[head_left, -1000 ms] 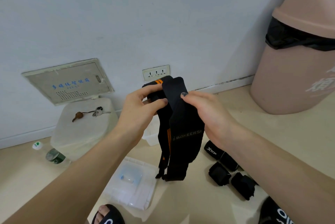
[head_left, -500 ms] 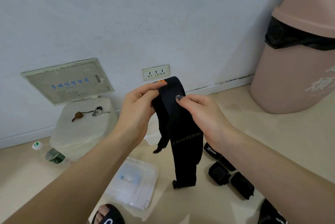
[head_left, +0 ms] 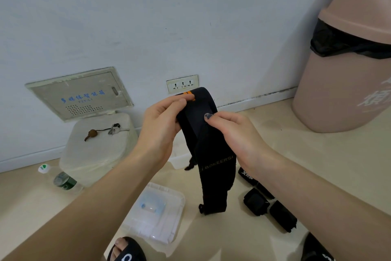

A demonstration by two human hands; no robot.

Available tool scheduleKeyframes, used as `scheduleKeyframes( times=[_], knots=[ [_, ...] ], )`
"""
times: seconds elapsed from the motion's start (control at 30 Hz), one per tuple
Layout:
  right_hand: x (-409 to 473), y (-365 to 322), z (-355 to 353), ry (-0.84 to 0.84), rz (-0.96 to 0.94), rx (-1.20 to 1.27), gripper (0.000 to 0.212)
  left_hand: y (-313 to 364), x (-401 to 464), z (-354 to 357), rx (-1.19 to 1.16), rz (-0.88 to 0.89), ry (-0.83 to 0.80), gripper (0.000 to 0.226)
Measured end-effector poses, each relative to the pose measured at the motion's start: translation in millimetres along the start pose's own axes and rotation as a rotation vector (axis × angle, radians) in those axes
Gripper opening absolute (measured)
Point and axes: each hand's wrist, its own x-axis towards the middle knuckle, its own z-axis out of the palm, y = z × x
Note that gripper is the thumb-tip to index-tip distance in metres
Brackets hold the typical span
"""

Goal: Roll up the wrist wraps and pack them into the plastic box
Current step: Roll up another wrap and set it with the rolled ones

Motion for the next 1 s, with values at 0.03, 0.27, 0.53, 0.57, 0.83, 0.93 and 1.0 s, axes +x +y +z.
scheduleKeyframes(
  times=[0.03,0.27,0.53,0.57,0.83,0.93,1.0],
  knots=[
    [0.3,0.4,0.1,0.0,0.004,-0.005,0.033,0.0,-0.1,-0.2,0.004,0.002,0.001,0.025],
    [-1.9,-1.2,0.1,-0.002,0.034,-0.006,0.03,-1.2,-0.3,-3.5,0.05,0.023,-0.005,0.023],
    [-2.1,-2.0,1.3,0.006,0.023,-0.007,0.033,-1.2,-1.5,-2.5,0.102,0.038,0.006,0.022],
    [-2.4,-2.3,1.6,0.007,0.024,0.003,0.031,-1.0,-1.7,-2.3,0.102,0.037,0.003,0.02],
    [-3.0,-0.8,0.8,-0.004,0.026,0.03,0.028,-3.7,-0.7,-4.5,0.168,0.095,-0.011,0.024],
    [-3.3,0.1,1.7,-0.004,0.017,0.033,0.03,-3.4,0.1,-5.4,0.165,0.093,0.006,0.023],
    [-3.5,0.0,2.0,0.001,0.02,0.031,0.029,-3.2,-0.1,-6.0,0.182,0.101,0.002,0.02]
  ],
)
